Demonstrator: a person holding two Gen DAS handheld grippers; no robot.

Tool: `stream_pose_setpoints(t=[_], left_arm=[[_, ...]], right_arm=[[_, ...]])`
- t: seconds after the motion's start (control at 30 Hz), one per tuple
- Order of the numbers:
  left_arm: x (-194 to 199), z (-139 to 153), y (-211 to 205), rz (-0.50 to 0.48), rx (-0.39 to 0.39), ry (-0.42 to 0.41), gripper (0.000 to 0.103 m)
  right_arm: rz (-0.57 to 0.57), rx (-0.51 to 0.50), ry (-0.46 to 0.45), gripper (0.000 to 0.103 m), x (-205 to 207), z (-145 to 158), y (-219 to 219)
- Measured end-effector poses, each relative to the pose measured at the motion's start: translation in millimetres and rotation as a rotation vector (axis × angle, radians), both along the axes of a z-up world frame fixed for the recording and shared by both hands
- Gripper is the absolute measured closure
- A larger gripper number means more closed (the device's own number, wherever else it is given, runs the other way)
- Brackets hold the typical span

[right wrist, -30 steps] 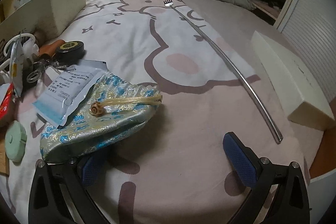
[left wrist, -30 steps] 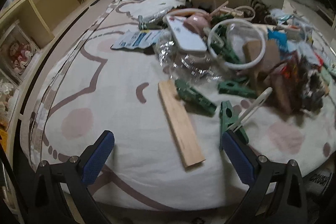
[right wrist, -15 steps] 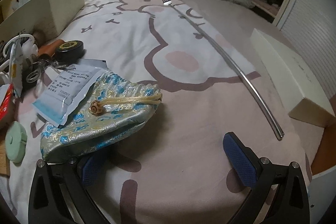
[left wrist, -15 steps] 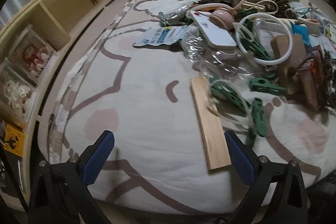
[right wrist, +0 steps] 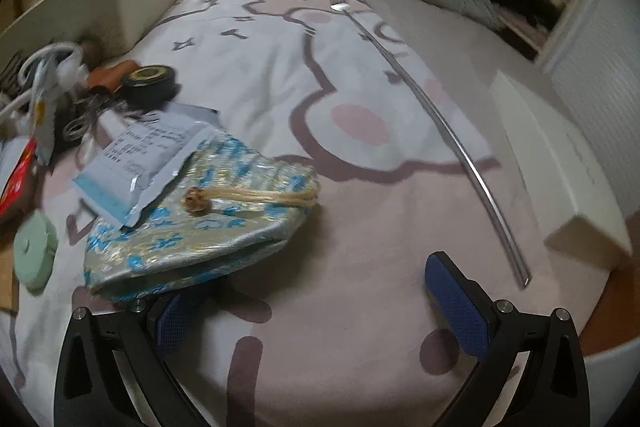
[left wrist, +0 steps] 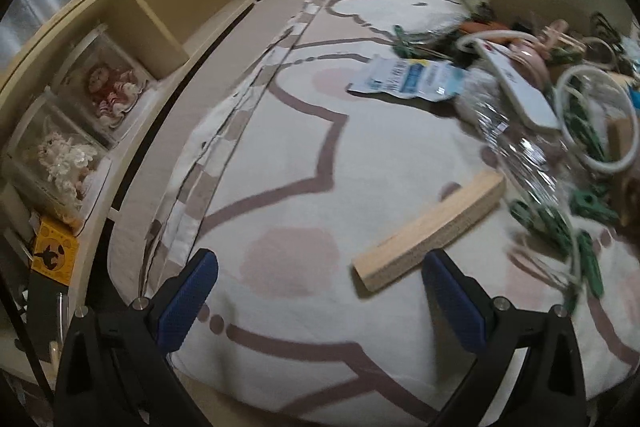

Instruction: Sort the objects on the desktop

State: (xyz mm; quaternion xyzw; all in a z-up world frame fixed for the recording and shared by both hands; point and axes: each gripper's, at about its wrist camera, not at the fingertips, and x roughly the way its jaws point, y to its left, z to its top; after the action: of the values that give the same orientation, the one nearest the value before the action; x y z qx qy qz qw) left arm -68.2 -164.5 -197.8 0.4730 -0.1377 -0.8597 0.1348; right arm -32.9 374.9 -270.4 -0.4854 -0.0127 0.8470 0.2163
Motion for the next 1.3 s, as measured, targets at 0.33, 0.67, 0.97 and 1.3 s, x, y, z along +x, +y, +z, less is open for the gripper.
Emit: stream_pose_setpoints(t=[0.33, 0.67, 0.97, 1.3], left_arm=[[-18, -6, -16, 0.037, -0.051, 0.012, 0.000], [-25, -6, -29, 0.049, -0.007, 0.004, 0.000], [-8, 5, -9, -0.028, 0.147, -0.012, 0.000], [-17, 3, 18, -0.143, 0.202, 0.025, 0.000]], right_arm=[[0.050, -0.011, -0.046, 0.000, 3, 20, -4], [0.188, 0.019, 0.009, 0.000, 9, 56, -16], [0.141, -0.099, 0.002, 0.000, -3, 40, -16], [0.033, -0.174, -0.061, 0.000, -8, 10, -7]])
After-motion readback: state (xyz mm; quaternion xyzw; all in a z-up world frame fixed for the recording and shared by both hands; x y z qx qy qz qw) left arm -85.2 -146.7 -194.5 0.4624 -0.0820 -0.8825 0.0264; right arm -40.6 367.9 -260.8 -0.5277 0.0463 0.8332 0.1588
